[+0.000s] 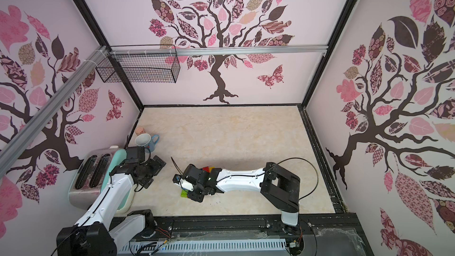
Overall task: Assemble the number 4 with lego
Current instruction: Assemble the lego brick with the lego brick.
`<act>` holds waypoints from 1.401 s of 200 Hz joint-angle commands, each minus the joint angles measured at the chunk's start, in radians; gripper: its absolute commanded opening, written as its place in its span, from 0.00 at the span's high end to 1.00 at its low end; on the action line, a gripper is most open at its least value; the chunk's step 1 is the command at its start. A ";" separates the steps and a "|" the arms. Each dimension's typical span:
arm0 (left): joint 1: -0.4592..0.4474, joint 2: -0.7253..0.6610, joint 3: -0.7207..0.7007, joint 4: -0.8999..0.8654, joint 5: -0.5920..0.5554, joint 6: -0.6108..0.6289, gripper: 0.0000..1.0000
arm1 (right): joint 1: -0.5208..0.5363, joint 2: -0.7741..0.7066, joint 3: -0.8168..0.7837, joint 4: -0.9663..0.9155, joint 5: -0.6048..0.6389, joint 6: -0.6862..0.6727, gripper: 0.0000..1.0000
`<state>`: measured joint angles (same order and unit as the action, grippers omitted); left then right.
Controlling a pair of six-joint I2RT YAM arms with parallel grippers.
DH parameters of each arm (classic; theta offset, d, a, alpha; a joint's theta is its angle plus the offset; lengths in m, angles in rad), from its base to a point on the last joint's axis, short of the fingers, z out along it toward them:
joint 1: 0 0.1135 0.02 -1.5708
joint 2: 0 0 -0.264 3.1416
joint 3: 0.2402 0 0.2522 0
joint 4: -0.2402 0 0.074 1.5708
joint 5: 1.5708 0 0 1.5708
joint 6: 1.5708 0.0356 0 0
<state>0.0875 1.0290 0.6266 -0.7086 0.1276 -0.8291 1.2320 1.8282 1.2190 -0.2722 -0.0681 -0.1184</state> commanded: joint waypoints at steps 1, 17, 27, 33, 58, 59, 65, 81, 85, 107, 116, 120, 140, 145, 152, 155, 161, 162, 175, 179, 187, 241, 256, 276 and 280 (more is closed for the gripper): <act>0.004 0.012 0.026 0.048 0.119 0.053 0.02 | 0.003 -0.010 0.009 -0.043 0.058 -0.003 1.00; -0.002 0.043 0.010 0.069 0.176 0.057 0.02 | -0.008 -0.036 -0.022 -0.074 0.081 -0.052 1.00; -0.013 0.060 0.003 0.083 0.196 0.059 0.02 | -0.025 -0.047 -0.033 -0.097 0.079 -0.083 1.00; -0.025 0.068 0.001 0.093 0.203 0.061 0.02 | -0.038 -0.051 -0.038 -0.108 0.073 -0.097 1.00; -0.103 0.084 0.018 0.082 0.155 0.071 0.02 | -0.083 -0.050 -0.024 -0.177 0.006 -0.195 1.00; -0.106 0.085 0.019 0.080 0.151 0.071 0.02 | -0.084 -0.049 -0.023 -0.180 0.002 -0.201 1.00; -0.118 0.085 0.026 0.070 0.130 0.072 0.02 | -0.088 -0.045 -0.017 -0.203 -0.018 -0.233 1.00; -0.125 0.080 0.026 0.061 0.111 0.074 0.02 | -0.097 -0.033 -0.007 -0.231 -0.010 -0.279 1.00; -0.126 0.079 0.025 0.060 0.108 0.074 0.02 | -0.101 -0.029 -0.001 -0.238 -0.009 -0.286 1.00; -0.126 0.075 0.022 0.059 0.102 0.078 0.02 | -0.123 -0.015 0.041 -0.279 -0.045 -0.311 1.00; -0.125 0.079 0.024 0.060 0.101 0.079 0.02 | -0.124 -0.014 0.044 -0.288 -0.060 -0.337 1.00; -0.125 0.080 0.024 0.060 0.100 0.080 0.02 | -0.125 -0.012 0.044 -0.290 -0.060 -0.348 1.00; -0.125 0.090 0.028 0.059 0.098 0.084 0.02 | -0.125 0.009 0.054 -0.311 -0.041 -0.401 1.00; -0.126 0.093 0.029 0.058 0.098 0.085 0.02 | -0.126 0.016 0.062 -0.318 -0.037 -0.404 1.00; -0.126 0.094 0.030 0.058 0.097 0.086 0.02 | -0.126 0.024 0.074 -0.322 -0.032 -0.406 1.00; -0.126 0.096 0.030 0.058 0.098 0.087 0.02 | -0.126 0.028 0.077 -0.322 -0.032 -0.406 1.00; -0.125 0.097 0.029 0.057 0.098 0.087 0.02 | -0.126 0.033 0.084 -0.321 -0.037 -0.408 1.00; -0.125 0.098 0.029 0.058 0.098 0.087 0.02 | -0.126 0.034 0.084 -0.320 -0.038 -0.409 1.00; -0.124 0.098 0.028 0.059 0.096 0.086 0.02 | -0.125 0.041 0.095 -0.307 -0.049 -0.410 1.00; -0.126 0.097 0.028 0.058 0.096 0.086 0.02 | -0.126 0.043 0.097 -0.301 -0.050 -0.411 1.00; -0.126 0.095 0.028 0.058 0.096 0.088 0.02 | -0.126 0.046 0.101 -0.293 -0.049 -0.414 1.00; -0.125 0.091 0.027 0.058 0.092 0.090 0.02 | -0.127 0.081 0.087 -0.268 -0.041 -0.443 1.00; -0.126 0.090 0.027 0.057 0.092 0.090 0.02 | -0.128 0.090 0.074 -0.265 -0.036 -0.445 1.00; -0.125 0.088 0.027 0.055 0.090 0.089 0.02 | -0.133 0.094 0.055 -0.266 -0.027 -0.448 1.00; -0.125 0.089 0.027 0.056 0.089 0.090 0.02 | -0.134 0.093 0.052 -0.267 -0.027 -0.449 1.00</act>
<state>-0.0364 1.1240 0.6266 -0.6479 0.2287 -0.7547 1.1053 1.8835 1.2968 -0.5232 -0.1009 -0.5545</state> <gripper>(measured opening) 0.977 0.348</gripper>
